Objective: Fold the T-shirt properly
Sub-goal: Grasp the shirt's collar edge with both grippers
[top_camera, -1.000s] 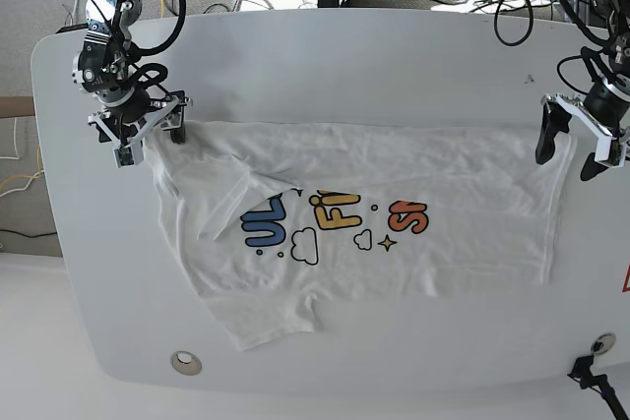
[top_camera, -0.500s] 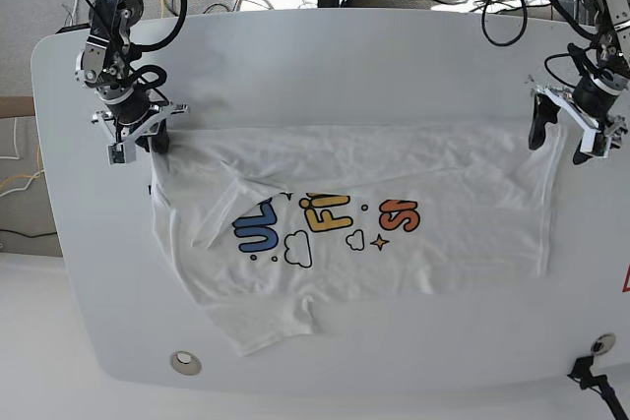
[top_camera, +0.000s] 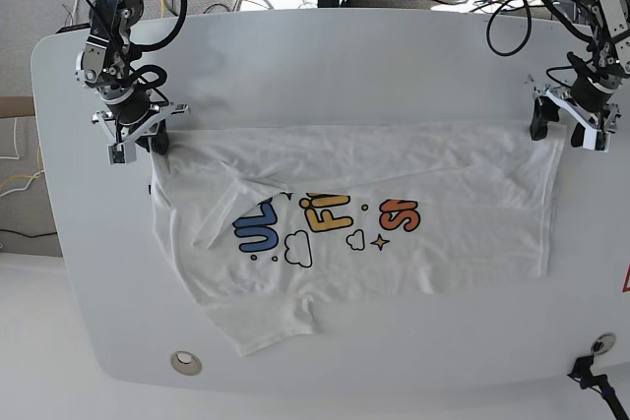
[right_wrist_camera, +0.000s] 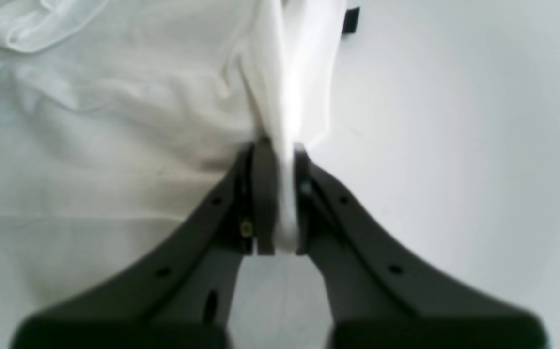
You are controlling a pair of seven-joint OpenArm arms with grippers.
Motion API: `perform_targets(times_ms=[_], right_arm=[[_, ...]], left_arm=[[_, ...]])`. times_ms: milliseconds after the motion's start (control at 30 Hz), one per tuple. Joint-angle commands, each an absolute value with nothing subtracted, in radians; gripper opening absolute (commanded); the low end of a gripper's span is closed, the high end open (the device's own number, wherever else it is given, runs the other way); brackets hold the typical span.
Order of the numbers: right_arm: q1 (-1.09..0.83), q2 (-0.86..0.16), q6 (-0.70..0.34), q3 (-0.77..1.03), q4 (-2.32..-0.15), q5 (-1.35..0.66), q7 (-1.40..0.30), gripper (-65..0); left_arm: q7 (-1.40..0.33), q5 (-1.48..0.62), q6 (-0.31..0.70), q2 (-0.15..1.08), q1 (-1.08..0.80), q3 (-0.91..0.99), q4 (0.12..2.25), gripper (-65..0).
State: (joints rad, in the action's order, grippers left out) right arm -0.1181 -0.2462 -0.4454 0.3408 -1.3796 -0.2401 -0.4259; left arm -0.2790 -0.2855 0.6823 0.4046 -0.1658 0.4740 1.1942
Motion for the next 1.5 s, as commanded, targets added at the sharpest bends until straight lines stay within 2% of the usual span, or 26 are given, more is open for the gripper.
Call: perform_targets(times_ms=[0, 67, 133, 367, 467, 667, 900, 1100, 1300, 1467], right_arm=[[-0.127, -0.252, -0.441, 0.341, -1.379, -0.219, -0.481, -65.0], [-0.127, -0.251, -0.441, 0.341, -1.379, -0.219, -0.481, -65.0], [-0.128, -0.249, -0.441, 0.341, -1.379, -0.220, -0.481, -65.0], [-0.130, -0.249, -0.441, 0.341, -1.382, -0.220, -0.484, -65.0], [-0.151, -0.249, -0.441, 0.341, -1.389, -0.220, -0.484, -65.0], [-0.266, -0.249, -0.437, 0.343, -1.501, -0.220, -0.493, -65.0], [-0.452, -0.222, -0.441, 0.446, -1.692, -0.220, -0.590, -65.0], [-0.604, -0.202, -0.441, 0.450, -1.817, -0.222, -0.619, -65.0], [-0.656, -0.185, -0.441, 0.463, -1.842, -0.220, -0.619, -65.0], [-0.650, -0.185, -0.438, 0.464, -1.842, -0.220, -0.619, -65.0]], left_arm=[[-0.259, -0.300, 0.685, 0.424, -0.157, 0.479, 1.188, -14.1], [-0.259, -0.300, 0.685, 0.424, -0.136, 0.460, 1.161, -14.4], [-0.259, -0.300, 0.685, 0.424, -0.134, 0.449, 1.141, -18.4], [-0.259, -0.300, 0.684, 0.421, -0.134, 0.449, 1.142, -55.9], [-0.259, -0.300, 0.684, 0.421, -0.137, 0.449, 1.144, -65.0], [-0.260, -0.300, 0.684, 0.426, -0.231, 0.449, 1.253, -65.0], [-0.392, -0.302, 0.685, 0.421, -0.432, 0.547, 1.520, -65.0], [-0.460, -0.303, 0.685, 0.420, -0.573, 0.593, 1.685, -65.0], [-0.466, -0.305, 0.685, 0.418, -0.665, 0.619, 1.732, -65.0], [-0.466, -0.305, 0.698, 0.407, -0.673, 0.616, 1.735, -65.0]])
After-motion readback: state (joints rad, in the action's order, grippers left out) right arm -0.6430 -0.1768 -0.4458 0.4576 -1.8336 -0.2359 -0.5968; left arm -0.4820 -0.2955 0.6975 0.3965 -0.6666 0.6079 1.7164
